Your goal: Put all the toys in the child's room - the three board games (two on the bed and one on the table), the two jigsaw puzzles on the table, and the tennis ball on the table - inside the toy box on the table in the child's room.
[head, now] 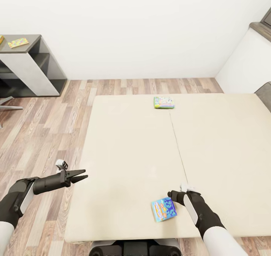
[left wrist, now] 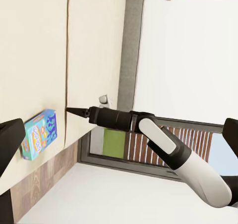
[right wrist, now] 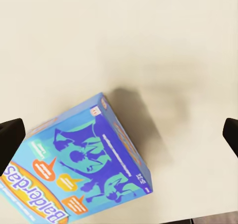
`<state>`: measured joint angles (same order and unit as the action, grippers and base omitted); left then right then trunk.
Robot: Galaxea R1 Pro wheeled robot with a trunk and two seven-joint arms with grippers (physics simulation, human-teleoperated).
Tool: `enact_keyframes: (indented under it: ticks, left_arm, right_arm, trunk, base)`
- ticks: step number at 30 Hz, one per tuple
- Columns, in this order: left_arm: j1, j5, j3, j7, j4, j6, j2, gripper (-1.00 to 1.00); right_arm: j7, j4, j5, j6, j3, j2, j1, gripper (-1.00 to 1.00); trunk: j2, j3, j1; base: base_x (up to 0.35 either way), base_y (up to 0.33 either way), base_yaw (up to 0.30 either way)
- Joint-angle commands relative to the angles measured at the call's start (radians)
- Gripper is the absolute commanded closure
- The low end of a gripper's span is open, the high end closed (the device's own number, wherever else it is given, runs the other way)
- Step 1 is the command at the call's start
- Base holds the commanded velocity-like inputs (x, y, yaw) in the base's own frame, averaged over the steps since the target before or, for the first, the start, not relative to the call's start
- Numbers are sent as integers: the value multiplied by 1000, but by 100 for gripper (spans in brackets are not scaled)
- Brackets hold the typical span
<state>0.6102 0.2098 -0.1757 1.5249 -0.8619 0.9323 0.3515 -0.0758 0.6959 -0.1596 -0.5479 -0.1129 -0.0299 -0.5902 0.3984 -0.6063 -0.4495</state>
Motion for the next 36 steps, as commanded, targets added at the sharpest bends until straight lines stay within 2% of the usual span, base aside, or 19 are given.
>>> enact_keyframes:
  ticks: [1,13,26,36]
  left_arm:
    - [0,0,0,3,0,11,0,-100]
    - [0,0,1,1,0,11,-4,-100]
    - [0,0,2,0,0,11,-6,-100]
    - [0,0,2,0,0,11,-6,-100]
  right_arm:
    - [-7,2,-11,-4,-2,-1,0,-100]
    - [19,6,-11,-6,-2,3,1,-100]
    - [47,7,-11,-5,-1,0,1,-100]
    - [51,7,-11,-6,-1,10,1,-100]
  trunk:
    - [2,-3,0]
    - [2,-21,0]
    - [2,-23,0]
    - [2,-23,0]
  base:
    - [0,0,0]
    - [0,0,0]
    - [0,0,0]
    - [0,0,0]
